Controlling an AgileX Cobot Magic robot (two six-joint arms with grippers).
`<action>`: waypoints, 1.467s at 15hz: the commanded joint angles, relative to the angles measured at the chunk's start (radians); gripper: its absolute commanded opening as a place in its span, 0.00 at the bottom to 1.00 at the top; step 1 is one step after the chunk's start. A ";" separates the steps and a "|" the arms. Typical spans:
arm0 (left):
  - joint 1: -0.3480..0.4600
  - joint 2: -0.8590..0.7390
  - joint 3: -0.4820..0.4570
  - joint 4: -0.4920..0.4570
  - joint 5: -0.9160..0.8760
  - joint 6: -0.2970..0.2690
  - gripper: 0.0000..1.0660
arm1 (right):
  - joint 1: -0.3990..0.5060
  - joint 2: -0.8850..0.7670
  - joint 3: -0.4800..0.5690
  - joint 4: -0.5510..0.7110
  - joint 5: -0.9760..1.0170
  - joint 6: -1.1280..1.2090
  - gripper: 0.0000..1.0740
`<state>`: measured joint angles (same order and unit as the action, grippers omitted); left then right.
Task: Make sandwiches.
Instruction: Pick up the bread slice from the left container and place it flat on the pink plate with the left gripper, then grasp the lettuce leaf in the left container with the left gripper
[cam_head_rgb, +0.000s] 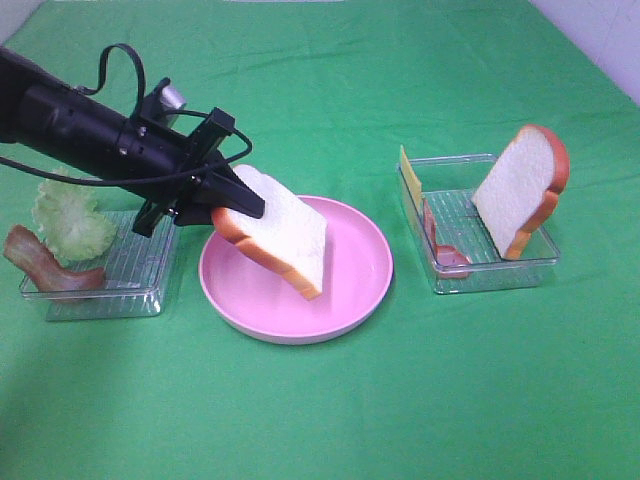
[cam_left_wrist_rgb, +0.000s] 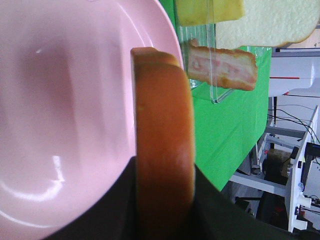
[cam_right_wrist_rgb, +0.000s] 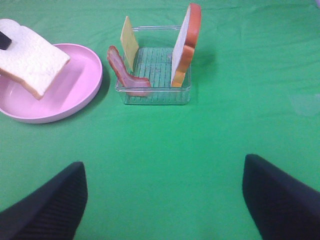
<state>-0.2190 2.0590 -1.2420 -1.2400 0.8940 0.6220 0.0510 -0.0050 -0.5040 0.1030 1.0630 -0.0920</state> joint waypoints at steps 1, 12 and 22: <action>-0.047 0.041 0.000 -0.089 -0.028 0.061 0.00 | -0.005 -0.014 0.002 0.001 0.002 -0.016 0.74; -0.113 -0.015 -0.015 -0.002 -0.199 0.063 0.73 | -0.005 -0.014 0.002 0.001 0.002 -0.016 0.74; -0.079 -0.386 -0.015 0.592 -0.232 -0.455 0.73 | -0.005 -0.014 0.002 0.001 0.002 -0.016 0.74</action>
<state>-0.3010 1.6860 -1.2530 -0.6970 0.6460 0.2110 0.0510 -0.0050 -0.5040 0.1030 1.0630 -0.0920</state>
